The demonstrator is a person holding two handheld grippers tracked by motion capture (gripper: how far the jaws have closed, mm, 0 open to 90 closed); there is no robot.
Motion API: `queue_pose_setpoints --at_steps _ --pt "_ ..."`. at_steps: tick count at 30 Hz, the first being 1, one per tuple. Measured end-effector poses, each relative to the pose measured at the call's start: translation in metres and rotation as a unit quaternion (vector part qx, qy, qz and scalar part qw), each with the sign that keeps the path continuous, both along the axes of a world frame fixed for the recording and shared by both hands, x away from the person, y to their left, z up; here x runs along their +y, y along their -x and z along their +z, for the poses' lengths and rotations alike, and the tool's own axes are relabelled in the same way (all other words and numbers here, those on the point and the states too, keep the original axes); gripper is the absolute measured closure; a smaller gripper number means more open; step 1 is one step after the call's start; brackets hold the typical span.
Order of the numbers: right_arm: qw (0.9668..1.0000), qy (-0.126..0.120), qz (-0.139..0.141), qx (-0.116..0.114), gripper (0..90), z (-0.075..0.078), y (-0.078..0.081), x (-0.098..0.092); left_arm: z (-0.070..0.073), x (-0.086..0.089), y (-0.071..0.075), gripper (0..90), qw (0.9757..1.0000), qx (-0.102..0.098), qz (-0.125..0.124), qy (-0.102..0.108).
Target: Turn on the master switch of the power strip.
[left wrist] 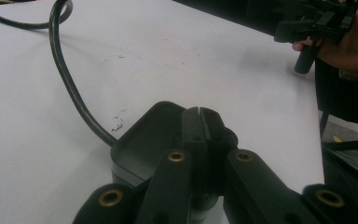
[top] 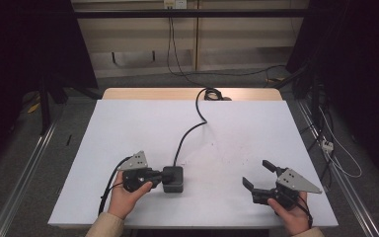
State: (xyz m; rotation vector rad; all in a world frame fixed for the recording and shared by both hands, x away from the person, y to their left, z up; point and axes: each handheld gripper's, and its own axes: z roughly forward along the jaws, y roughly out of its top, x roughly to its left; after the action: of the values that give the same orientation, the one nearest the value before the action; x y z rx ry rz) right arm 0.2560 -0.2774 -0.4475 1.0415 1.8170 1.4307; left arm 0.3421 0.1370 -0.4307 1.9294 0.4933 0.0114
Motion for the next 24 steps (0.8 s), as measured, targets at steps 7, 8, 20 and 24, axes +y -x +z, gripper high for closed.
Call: queue_pose_setpoints --at_steps 7,8,20,24 --pt "1.0000 0.001 0.000 0.000 8.0 0.0000 0.0001 0.0002 -0.0009 -0.0002 0.0002 90.0 1.0000 -0.002 -0.002 -0.001" --pt "1.0000 0.001 0.001 -0.001 8.0 0.0000 0.0001 0.0001 -0.0008 -0.0004 0.0005 90.0 1.0000 -0.002 -0.002 -0.001" --pt "1.0000 0.000 -0.001 -0.001 8.0 0.0002 0.0004 -0.0001 -0.0003 -0.0036 0.0023 90.0 0.9999 -0.006 -0.004 -0.008" --pt "1.0000 -0.001 0.000 -0.001 8.0 0.0001 0.0004 -0.0001 -0.0009 -0.0035 0.0022 90.0 1.0000 -0.003 -0.004 -0.007"
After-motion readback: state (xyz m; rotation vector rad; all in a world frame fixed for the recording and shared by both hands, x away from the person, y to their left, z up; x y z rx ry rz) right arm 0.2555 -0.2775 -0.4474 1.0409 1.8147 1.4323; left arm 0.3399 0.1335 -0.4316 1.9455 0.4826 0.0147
